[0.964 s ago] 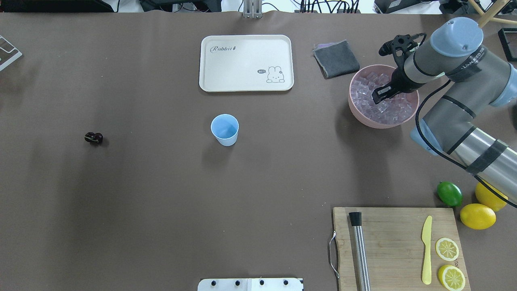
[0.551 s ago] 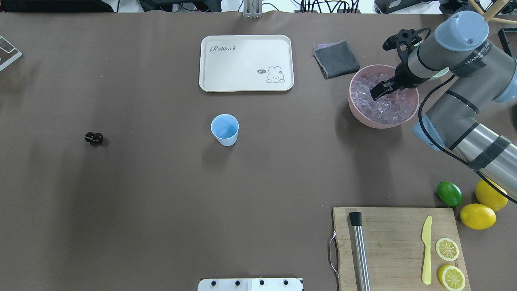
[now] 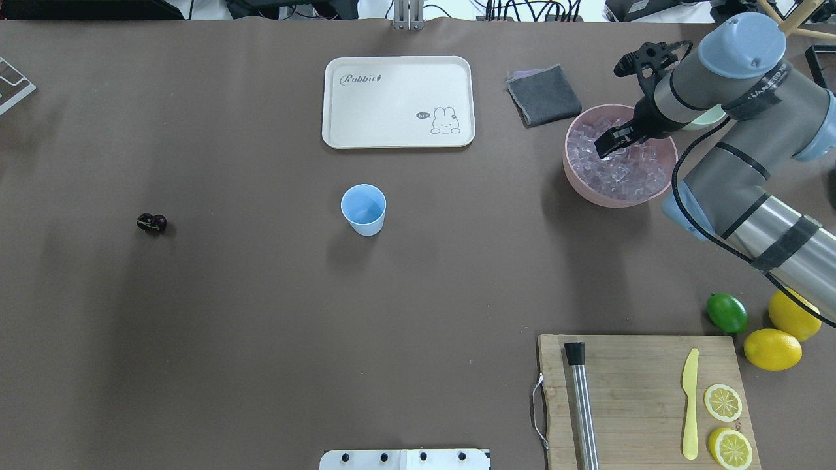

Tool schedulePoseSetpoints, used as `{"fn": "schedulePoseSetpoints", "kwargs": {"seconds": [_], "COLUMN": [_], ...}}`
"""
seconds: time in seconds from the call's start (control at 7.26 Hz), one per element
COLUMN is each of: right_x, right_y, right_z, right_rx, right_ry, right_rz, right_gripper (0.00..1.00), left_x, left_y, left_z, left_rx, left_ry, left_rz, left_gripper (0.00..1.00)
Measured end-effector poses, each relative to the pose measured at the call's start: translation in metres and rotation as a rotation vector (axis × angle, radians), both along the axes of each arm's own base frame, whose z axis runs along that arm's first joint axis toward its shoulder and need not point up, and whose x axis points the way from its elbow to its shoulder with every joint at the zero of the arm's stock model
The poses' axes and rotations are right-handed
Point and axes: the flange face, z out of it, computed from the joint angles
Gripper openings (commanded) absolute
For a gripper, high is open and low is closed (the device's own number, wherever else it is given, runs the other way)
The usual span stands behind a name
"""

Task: Put ice and cherries in cup
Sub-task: 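Close the right gripper on an ice cube and lift it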

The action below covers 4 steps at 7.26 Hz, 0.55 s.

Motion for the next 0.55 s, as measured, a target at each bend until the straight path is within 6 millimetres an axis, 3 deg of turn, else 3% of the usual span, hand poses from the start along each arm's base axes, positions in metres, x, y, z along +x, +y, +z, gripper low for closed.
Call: {"fn": "schedulePoseSetpoints", "kwargs": {"seconds": [0.41, 0.55], "right_x": [-0.0081, -0.0084], "right_y": [0.0006, 0.0007], "right_z": [0.0074, 0.0071], "right_rx": [-0.002, 0.001], "right_ry": [0.011, 0.012], "right_rz": [-0.006, -0.008], "right_gripper": [0.85, 0.72], "left_x": [-0.0002, -0.0002], "left_y": [0.0006, 0.0006], "left_z": [0.0009, 0.0009], "left_rx": [0.0, -0.001], "left_ry": [0.0, 0.0], "left_rz": [0.0, 0.0], "left_gripper": [0.98, 0.98]}}
